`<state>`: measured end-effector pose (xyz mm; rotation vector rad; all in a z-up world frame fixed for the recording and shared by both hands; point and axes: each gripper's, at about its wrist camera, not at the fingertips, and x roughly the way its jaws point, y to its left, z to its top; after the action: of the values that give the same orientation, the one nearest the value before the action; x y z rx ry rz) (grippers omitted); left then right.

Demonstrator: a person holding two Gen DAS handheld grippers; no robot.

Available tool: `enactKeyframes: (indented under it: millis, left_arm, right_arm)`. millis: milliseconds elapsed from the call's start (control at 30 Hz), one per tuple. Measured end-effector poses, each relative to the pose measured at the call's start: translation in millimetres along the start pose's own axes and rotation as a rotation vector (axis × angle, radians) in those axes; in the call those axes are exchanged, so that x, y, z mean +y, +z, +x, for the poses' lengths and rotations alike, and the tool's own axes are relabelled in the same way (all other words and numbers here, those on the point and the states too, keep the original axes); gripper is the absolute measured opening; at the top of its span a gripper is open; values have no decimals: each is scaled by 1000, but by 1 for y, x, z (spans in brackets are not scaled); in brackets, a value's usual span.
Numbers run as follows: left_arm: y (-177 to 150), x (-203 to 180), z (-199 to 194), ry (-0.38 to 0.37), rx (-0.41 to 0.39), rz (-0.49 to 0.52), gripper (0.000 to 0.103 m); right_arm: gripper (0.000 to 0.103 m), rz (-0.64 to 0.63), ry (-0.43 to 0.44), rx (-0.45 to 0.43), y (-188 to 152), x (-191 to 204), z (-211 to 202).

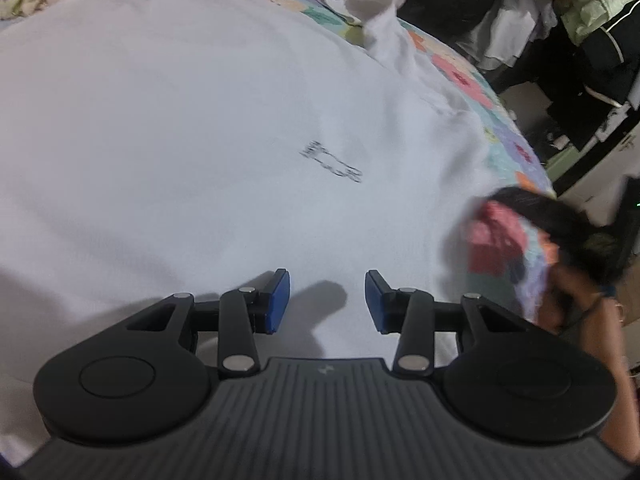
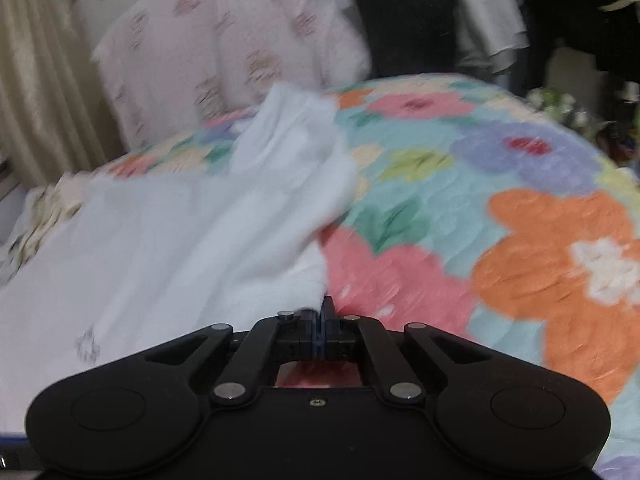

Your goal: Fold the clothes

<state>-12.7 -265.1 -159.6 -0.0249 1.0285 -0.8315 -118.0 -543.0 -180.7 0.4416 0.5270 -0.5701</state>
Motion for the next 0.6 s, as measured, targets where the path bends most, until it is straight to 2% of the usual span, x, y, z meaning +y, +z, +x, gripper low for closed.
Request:
enactKeyframes:
  millis: [133, 233, 333, 433, 500, 567, 600]
  left_arm:
    - [-3, 4, -2, 13, 6, 8, 41]
    - [-9, 2, 2, 26, 21, 29, 41]
    - [-11, -2, 0, 35, 34, 61, 41]
    - [-10, 2, -9, 29, 45, 54, 41]
    - [-9, 6, -20, 43, 47, 56, 41]
    - [-9, 15, -39, 88, 35, 68, 41]
    - [-9, 19, -48, 110, 29, 75, 41]
  right_arm:
    - [0, -38, -105, -88, 3, 5, -51]
    - [0, -98, -173, -46, -8, 7, -33]
    - [0, -51, -188, -4, -16, -3, -13]
    - [1, -24, -192, 13, -18, -5, -13]
    - [11, -5, -196, 43, -15, -2, -16]
    - [22, 39, -180, 87, -11, 5, -32]
    - [22, 39, -151, 90, -10, 12, -45]
